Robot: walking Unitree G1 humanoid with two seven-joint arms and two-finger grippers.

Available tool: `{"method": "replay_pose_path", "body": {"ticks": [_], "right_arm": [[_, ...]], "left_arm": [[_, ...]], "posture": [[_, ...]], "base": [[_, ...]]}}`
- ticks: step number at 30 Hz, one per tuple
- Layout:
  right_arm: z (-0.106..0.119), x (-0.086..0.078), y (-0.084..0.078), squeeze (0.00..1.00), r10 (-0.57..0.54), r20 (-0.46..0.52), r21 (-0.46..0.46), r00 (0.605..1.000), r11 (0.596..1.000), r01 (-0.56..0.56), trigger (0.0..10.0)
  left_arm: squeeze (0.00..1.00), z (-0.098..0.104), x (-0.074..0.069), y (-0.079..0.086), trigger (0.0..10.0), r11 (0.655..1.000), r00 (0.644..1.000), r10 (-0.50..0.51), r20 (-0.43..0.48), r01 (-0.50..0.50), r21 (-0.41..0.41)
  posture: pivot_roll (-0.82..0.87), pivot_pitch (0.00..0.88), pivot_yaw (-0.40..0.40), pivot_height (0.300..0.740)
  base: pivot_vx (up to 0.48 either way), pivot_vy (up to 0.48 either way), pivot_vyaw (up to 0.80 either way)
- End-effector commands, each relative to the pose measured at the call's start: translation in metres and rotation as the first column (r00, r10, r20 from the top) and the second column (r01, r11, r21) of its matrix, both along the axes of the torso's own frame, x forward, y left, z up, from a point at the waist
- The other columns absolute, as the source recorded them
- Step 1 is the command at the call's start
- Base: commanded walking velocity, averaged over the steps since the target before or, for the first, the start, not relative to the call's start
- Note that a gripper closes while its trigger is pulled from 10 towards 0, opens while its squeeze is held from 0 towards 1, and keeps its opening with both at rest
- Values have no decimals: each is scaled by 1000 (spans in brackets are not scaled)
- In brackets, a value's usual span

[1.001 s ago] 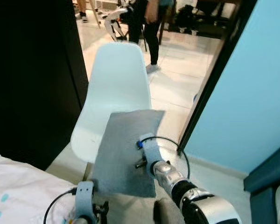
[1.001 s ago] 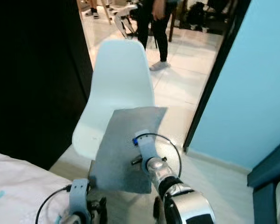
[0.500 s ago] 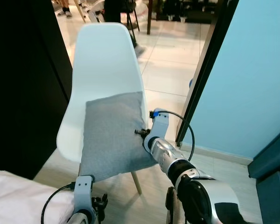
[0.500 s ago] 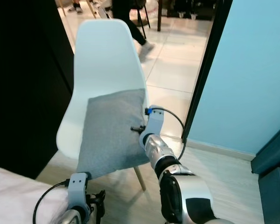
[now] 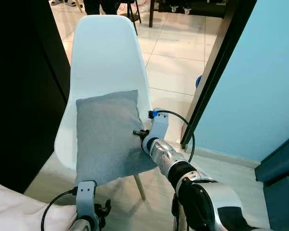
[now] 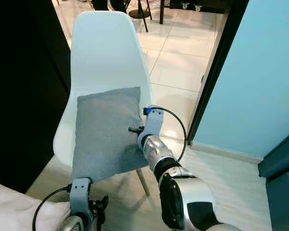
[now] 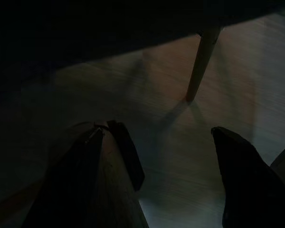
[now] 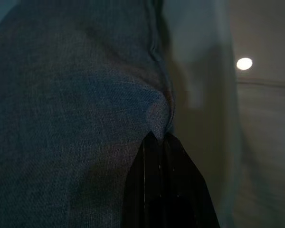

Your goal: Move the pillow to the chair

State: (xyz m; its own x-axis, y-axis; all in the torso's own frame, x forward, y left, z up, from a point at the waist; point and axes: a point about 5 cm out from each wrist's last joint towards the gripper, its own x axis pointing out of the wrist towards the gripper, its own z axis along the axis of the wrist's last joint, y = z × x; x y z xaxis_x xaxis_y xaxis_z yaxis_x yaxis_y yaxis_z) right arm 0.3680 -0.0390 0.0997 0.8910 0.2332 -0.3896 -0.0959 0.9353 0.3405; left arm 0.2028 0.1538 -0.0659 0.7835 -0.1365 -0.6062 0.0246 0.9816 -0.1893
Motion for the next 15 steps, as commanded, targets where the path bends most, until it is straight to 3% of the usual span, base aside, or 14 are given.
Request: {"method": "replay_pose_path", "body": {"ticks": [1,3,4,5,6,15], "right_arm": [[21,7,11,0,-3,74,58,997,998,-1,10000],[21,7,11,0,-3,74,58,997,998,-1,10000],[28,11,9,580,10,96,84,995,996,-18,10000],[28,11,9,580,10,96,84,995,996,-18,10000],[31,12,9,1000,21,110,78,994,996,-30,10000],[30,15,-4,1000,15,139,47,990,999,-22,10000]], "left_arm": [[0,-34,-61,-15,10000,998,964,-19,-266,5,-56],[0,-34,-61,-15,10000,998,964,-19,-266,5,-56],[0,-34,-62,-15,10000,998,964,-21,-267,6,-55],[0,-34,-62,-15,10000,998,964,-21,-267,6,-55],[0,-34,-61,-14,10000,998,963,-22,-267,7,-55],[0,-33,-57,-13,10000,999,964,-17,-265,5,-48]], "posture": [[76,163,-72,483],[76,163,-72,483],[75,160,-71,483],[75,160,-71,483],[73,155,-70,483],[66,140,-72,483]], "base": [[0,0,0],[0,0,0],[0,0,0],[0,0,0],[0,0,0],[0,0,0]]}}
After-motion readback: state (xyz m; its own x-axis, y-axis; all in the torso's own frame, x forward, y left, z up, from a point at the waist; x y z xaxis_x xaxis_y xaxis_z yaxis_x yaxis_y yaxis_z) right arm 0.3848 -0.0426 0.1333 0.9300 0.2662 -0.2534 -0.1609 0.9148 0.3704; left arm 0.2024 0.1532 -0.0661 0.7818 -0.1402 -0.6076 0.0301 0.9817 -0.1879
